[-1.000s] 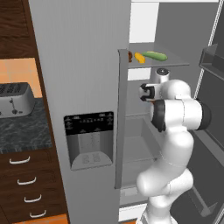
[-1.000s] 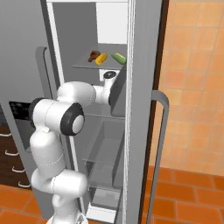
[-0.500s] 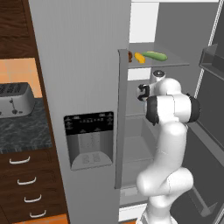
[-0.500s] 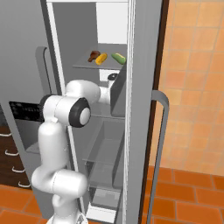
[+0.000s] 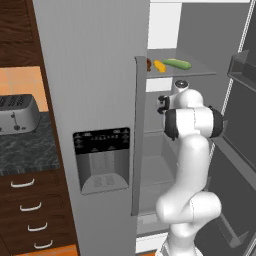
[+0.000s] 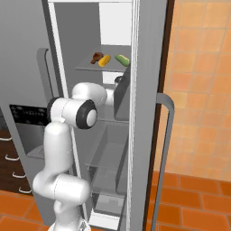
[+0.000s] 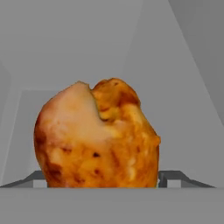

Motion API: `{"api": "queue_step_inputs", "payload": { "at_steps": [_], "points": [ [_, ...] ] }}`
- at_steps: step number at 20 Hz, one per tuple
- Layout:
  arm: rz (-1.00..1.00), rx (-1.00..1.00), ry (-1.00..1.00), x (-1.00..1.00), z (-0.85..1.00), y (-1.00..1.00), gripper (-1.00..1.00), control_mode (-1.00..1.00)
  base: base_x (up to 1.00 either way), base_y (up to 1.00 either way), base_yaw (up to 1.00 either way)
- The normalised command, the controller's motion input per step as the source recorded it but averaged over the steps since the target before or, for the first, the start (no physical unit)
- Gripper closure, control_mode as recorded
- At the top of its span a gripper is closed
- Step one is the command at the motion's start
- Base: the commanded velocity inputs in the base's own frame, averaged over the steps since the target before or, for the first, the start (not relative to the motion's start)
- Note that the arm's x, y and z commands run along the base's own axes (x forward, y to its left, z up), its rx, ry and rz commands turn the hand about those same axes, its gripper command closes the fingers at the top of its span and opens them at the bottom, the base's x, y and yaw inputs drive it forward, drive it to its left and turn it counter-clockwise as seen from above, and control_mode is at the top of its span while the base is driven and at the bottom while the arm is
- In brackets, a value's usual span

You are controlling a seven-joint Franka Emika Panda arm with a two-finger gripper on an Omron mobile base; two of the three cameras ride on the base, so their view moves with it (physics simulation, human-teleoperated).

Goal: Place one corn and one chicken drumstick in each tupperware on the nearby counter, to pack two identical lunches.

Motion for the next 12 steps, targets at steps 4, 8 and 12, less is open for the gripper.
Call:
{"api": "queue_step_inputs", "payload": {
  "at_steps": [4,8,12],
  "points": [
    [0.0,0.0,0.0,0.0,-0.07,0.0,1.0,-1.0,0.0,0.0,0.0],
    [0.0,0.0,-0.02,-0.12,0.0,0.0,1.0,-1.0,0.0,0.0,0.0],
    [0.0,-0.01,-0.27,-0.46,0.01,0.0,1.0,-1.0,0.0,0.0,0.0]
  ]
}}
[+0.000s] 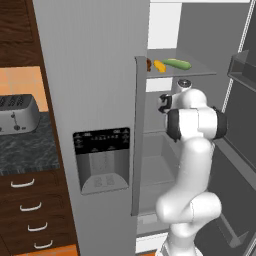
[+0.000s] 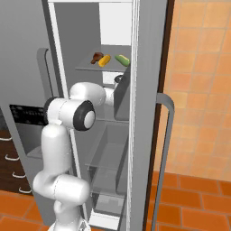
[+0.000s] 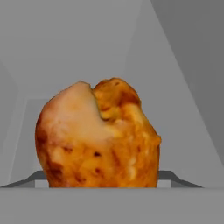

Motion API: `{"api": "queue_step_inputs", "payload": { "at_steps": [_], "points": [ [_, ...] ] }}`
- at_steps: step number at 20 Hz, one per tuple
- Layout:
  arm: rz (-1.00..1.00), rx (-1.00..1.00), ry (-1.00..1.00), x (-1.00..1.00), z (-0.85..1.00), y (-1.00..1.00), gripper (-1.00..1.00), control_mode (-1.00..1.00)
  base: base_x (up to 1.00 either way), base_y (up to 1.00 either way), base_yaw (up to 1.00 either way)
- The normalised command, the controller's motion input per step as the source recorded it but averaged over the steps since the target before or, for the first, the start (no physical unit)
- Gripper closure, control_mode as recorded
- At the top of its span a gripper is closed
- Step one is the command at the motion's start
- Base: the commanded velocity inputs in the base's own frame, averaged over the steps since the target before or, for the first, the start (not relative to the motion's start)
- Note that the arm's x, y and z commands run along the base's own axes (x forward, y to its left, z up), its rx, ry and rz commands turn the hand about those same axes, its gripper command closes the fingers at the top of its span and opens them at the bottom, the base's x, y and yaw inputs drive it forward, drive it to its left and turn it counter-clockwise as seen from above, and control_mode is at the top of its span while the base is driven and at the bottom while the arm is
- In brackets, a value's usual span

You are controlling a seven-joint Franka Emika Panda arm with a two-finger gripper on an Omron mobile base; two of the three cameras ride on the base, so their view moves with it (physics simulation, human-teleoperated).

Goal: Place one corn and one chicken drumstick in each tupperware on the nearby counter, to pack two identical lunches.

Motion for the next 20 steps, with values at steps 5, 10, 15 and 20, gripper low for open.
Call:
{"api": "queue_step_inputs", "payload": {
  "at_steps": [5,10,15,20],
  "points": [
    [0.0,0.0,-0.33,-0.51,0.16,0.0,1.0,-1.0,0.0,0.0,0.0],
    [0.02,0.02,-0.14,-0.95,0.96,0.03,1.0,-1.0,0.0,0.0,0.0],
    [0.11,0.02,0.11,-1.0,1.0,0.33,1.0,-1.0,0.0,0.0,0.0],
    [0.15,0.01,0.34,-1.0,1.0,0.68,1.0,-1.0,0.0,0.0,0.0]
  ]
}}
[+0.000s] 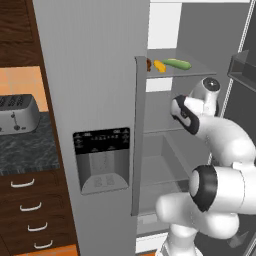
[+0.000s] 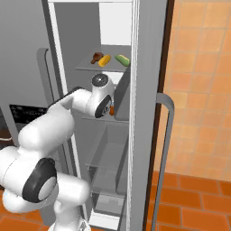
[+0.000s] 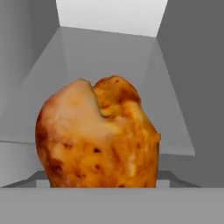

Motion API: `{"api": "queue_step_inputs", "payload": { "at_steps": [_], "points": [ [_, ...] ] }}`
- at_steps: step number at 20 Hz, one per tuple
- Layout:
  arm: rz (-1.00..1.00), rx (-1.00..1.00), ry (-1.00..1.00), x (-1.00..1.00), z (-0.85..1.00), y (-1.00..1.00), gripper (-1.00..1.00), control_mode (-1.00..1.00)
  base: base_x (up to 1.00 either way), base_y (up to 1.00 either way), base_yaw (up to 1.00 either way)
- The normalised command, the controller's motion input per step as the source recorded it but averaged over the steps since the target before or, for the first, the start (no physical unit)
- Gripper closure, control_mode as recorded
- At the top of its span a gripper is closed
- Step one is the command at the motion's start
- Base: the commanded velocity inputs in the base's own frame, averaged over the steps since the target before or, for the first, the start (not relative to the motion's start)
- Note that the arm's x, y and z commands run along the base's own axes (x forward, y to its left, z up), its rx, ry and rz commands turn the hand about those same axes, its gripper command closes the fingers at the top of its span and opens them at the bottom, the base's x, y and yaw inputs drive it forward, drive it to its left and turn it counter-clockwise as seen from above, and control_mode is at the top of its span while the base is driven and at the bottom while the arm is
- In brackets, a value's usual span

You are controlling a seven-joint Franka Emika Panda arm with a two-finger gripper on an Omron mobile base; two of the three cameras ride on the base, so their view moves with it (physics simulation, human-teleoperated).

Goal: Place one corn and one chicken drumstick in each tupperware on the nearby counter, to pack two identical lunches.

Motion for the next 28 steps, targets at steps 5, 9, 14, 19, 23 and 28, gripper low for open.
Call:
{"api": "queue_step_inputs", "payload": {
  "at_steps": [5,9,14,19,23,28],
  "points": [
    [0.11,0.0,0.38,-1.0,0.56,0.4,1.0,-1.0,0.0,0.0,0.0],
    [0.08,-0.03,0.03,-1.0,-0.06,0.04,1.0,-1.0,0.0,0.0,0.0],
    [0.16,-0.1,-0.03,-0.6,-0.01,0.39,1.0,1.0,-0.25,0.4,0.21],
    [0.0,0.0,0.0,0.0,0.0,0.0,1.0,1.0,-0.32,1.0,0.65],
    [0.0,0.0,0.0,0.0,0.0,0.0,1.0,1.0,-0.12,1.0,0.56],
    [0.0,0.0,0.0,0.0,0.0,0.0,1.0,1.0,0.83,1.0,0.22]
  ]
}}
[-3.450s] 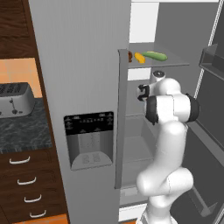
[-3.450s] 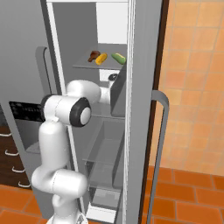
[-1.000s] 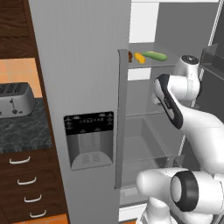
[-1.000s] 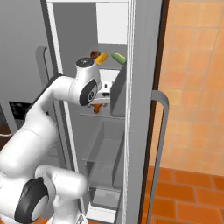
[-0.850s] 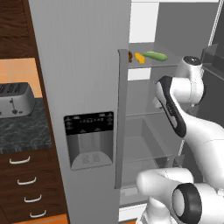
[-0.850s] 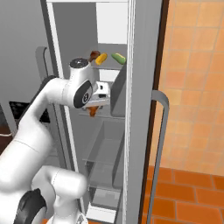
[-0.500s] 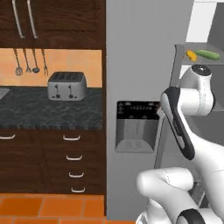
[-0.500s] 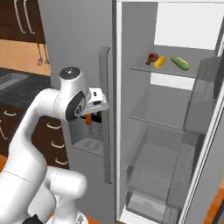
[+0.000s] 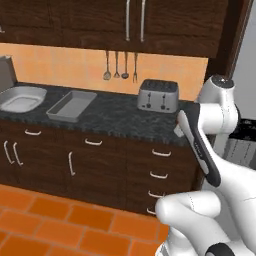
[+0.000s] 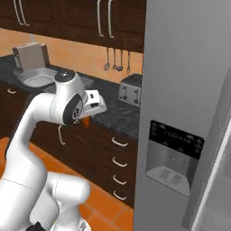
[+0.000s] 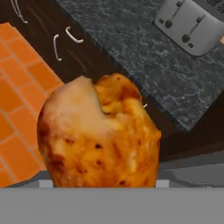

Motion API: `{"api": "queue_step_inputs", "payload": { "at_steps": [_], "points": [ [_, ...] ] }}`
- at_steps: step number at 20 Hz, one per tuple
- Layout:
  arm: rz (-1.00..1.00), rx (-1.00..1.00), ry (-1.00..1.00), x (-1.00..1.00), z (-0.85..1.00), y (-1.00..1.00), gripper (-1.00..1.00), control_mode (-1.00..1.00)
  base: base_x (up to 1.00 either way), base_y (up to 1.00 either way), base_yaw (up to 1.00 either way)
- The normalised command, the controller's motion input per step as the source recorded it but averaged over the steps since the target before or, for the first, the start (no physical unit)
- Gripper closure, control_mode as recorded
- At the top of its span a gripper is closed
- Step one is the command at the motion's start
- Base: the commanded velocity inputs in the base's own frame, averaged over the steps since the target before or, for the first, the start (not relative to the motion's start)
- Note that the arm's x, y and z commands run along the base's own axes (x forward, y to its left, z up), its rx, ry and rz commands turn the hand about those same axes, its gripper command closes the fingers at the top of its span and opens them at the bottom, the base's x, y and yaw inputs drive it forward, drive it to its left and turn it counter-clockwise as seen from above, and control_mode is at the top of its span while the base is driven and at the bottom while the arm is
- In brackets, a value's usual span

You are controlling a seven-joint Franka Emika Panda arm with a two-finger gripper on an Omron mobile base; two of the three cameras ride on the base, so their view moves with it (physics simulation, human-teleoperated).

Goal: Place one corn and one chicken drumstick in each tupperware on the nearby counter, to pack two identical lunches.

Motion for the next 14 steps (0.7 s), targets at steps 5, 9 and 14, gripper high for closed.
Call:
{"api": "queue_step_inputs", "payload": {
  "at_steps": [5,9,14],
  "points": [
    [0.0,0.0,0.0,0.0,0.0,0.0,1.0,1.0,1.0,1.0,0.0],
    [0.0,0.0,0.0,0.0,0.0,0.0,1.0,1.0,1.0,1.0,-0.11],
    [0.0,0.0,0.0,0.0,0.0,0.0,1.0,1.0,0.99,1.0,-0.33]
  ]
}}
